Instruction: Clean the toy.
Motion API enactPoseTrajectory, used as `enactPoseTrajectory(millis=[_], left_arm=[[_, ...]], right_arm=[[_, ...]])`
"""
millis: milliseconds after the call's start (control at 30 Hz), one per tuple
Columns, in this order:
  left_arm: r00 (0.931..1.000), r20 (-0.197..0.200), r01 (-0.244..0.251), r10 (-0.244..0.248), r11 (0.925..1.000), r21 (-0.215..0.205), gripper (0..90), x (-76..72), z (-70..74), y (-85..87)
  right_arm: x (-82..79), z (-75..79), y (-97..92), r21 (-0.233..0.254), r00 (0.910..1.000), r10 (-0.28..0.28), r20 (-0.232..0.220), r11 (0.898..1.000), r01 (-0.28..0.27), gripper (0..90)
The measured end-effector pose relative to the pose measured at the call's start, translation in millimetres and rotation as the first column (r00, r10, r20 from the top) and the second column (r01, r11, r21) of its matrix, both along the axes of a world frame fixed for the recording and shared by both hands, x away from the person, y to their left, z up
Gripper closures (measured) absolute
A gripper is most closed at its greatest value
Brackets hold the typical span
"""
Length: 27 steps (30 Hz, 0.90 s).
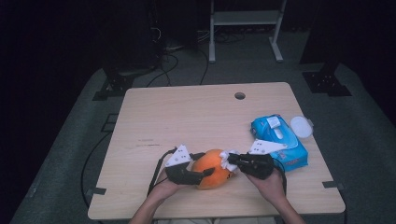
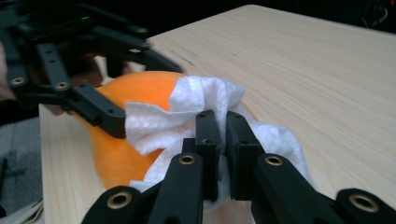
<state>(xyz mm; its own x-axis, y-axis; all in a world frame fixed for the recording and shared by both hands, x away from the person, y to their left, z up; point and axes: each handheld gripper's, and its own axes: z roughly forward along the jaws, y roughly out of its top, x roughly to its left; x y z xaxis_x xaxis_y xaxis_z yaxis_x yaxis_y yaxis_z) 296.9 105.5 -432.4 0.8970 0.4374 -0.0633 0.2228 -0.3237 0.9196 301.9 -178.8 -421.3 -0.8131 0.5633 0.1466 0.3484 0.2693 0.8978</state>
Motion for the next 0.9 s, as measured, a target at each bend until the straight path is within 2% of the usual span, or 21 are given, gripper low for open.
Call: enactPoseTrajectory(millis=[67,133,167,200,300,333,433,500,567,633,700,833,900], left_arm=[[1.0,0.003,0.002,-0.002,1.0,0.004,41.5,-0.9,-0.1,0.1],[1.0,0.006,0.003,-0.003,1.0,0.006,42.0,-1.0,-0.5,1.3],[1.0,0.007,0.004,-0.004,1.0,0.007,42.4,-1.0,-0.8,1.7],[1.0,0.008,0.005,-0.005,1.0,0.007,42.7,-0.9,-1.2,2.6],[0.9999,0.007,0.011,-0.011,0.9999,0.0,43.3,-0.2,-2.5,3.6],[0.9999,0.008,0.011,-0.011,0.9999,0.002,43.3,-0.2,-2.3,3.4],[0.9999,0.012,0.011,-0.011,0.9998,0.016,43.6,-1.3,-1.3,3.3],[0.9999,0.01,0.007,-0.007,0.9999,0.015,43.7,-1.4,-1.3,4.2],[0.9999,0.007,0.009,-0.009,0.9999,0.013,43.7,-1.0,-1.5,5.6],[0.9999,0.01,0.013,-0.013,0.9999,0.011,43.7,-0.9,-1.8,5.5],[0.9996,0.017,0.021,-0.022,0.9997,0.011,44.0,-1.2,-1.8,5.0],[0.9988,0.032,0.038,-0.038,0.9992,0.015,44.2,-4.4,-2.1,0.7],[0.9981,0.045,0.041,-0.042,0.9987,0.029,44.1,-6.0,-1.4,-1.8]], right_arm=[[7.4,-7.6,-7.2,-0.028,0.9988,-0.046,-0.019,0.999,0.046,83.9],[12.1,-14.7,-13.2,-0.011,0.9959,-0.066,-0.062,0.998,0.065,83.9],[11.7,-14.7,-12.7,-0.002,0.9958,-0.064,-0.066,0.998,0.064,83.9],[10.5,-12.8,-10.9,-0.001,0.9966,-0.059,-0.059,0.998,0.059,83.9],[1.2,1.5,-1.1,0.062,0.9997,0.008,-0.022,0.998,-0.006,83.9],[-1.4,5.0,2.1,0.067,0.9997,0.023,-0.011,0.997,-0.023,83.8],[-3.5,4.0,5.6,0.041,0.9997,0.026,-0.004,0.999,-0.026,83.8],[2.1,-2.9,0.1,0.037,0.9994,0.001,-0.034,0.999,0.001,83.8],[7.8,-10.5,-6.6,0.001,0.9975,-0.044,-0.054,0.999,0.044,83.8],[10.5,-15.1,-10.8,0.004,0.9951,-0.058,-0.08,0.998,0.058,83.7],[8.4,-11.2,-7.6,0.01,0.996,-0.052,-0.073,0.999,0.053,83.8],[-0.1,3.2,1.4,0.042,0.9998,-0.006,-0.021,0.999,0.007,83.7],[-1.1,4.3,2.6,0.031,0.9999,-0.002,-0.013,1.0,0.002,83.7]])
